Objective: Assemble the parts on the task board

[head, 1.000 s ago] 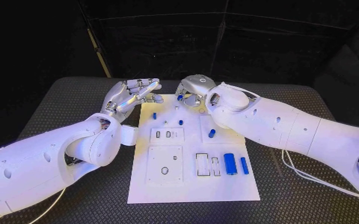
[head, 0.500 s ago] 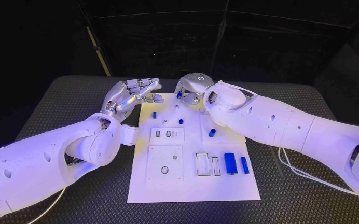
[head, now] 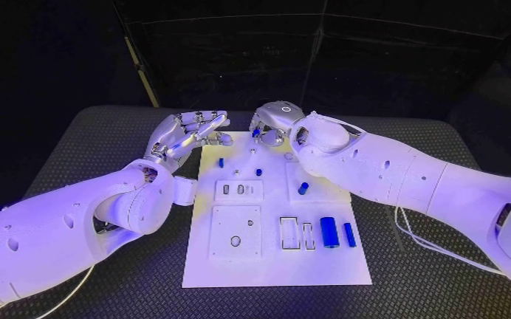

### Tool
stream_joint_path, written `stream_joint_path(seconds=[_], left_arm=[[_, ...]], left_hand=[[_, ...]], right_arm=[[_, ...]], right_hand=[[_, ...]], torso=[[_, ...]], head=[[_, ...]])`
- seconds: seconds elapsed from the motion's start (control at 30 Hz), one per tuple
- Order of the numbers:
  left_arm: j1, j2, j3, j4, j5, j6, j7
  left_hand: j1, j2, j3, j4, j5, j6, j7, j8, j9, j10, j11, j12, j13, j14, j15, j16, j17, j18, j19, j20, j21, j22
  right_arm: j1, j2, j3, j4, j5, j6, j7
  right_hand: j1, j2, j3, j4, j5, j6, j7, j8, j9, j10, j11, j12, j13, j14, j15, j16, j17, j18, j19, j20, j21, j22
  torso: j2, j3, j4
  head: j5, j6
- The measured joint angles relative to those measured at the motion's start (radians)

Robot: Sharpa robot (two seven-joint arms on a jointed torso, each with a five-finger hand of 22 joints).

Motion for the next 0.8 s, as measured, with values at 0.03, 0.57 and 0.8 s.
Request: stream_joint_path(seconds=[0.03, 0.57, 0.8], left_arm=[[0.0, 0.0, 0.0, 0.0, 0.0, 0.0, 0.0], [0.0, -0.001, 0.0, -0.005, 0.0, 0.001, -0.001], [0.0, -0.002, 0.0, -0.01, 0.0, 0.001, -0.001]], left_hand=[[0.0, 0.0, 0.0, 0.0, 0.0, 0.0, 0.0, 0.0, 0.0, 0.0, 0.0, 0.0, 0.0, 0.0, 0.0, 0.0, 0.0, 0.0, 0.0, 0.0, 0.0, 0.0], [0.0, 0.0, 0.0, 0.0, 0.0, 0.0, 0.0, 0.0, 0.0, 0.0, 0.0, 0.0, 0.0, 0.0, 0.0, 0.0, 0.0, 0.0, 0.0, 0.0, 0.0, 0.0], [0.0, 0.0, 0.0, 0.0, 0.0, 0.0, 0.0, 0.0, 0.0, 0.0, 0.0, 0.0, 0.0, 0.0, 0.0, 0.0, 0.0, 0.0, 0.0, 0.0, 0.0, 0.0]], right_arm=[[0.0, 0.0, 0.0, 0.001, 0.0, 0.002, 0.0], [0.0, -0.024, 0.0, 0.03, 0.0, 0.015, -0.005], [0.0, -0.024, 0.0, 0.032, 0.0, 0.014, -0.008]], right_hand=[[0.0, 0.0, 0.0, 0.0, 0.0, 0.0, 0.0, 0.0, 0.0, 0.0, 0.0, 0.0, 0.0, 0.0, 0.0, 0.0, 0.0, 0.0, 0.0, 0.0, 0.0, 0.0], [-0.005, -0.005, 0.005, 0.006, 0.0, -0.003, 0.0, -0.005, 0.001, 0.0, 0.0, 0.0, 0.001, 0.0, 0.0, 0.0, 0.0, 0.0, 0.0, 0.0, 0.0, -0.001], [-0.014, -0.014, 0.013, 0.013, 0.0, -0.003, 0.0, -0.005, 0.001, -0.002, 0.002, 0.0, 0.001, 0.0, 0.0, 0.0, 0.0, 0.0, -0.004, 0.004, 0.0, -0.002]], torso=[[0.0, 0.0001, -0.0004], [0.002, 0.001, -0.0015], [0.002, 0.001, -0.0016]], head=[[0.0, 0.0], [0.001, 0.001], [-0.002, 0.003]])
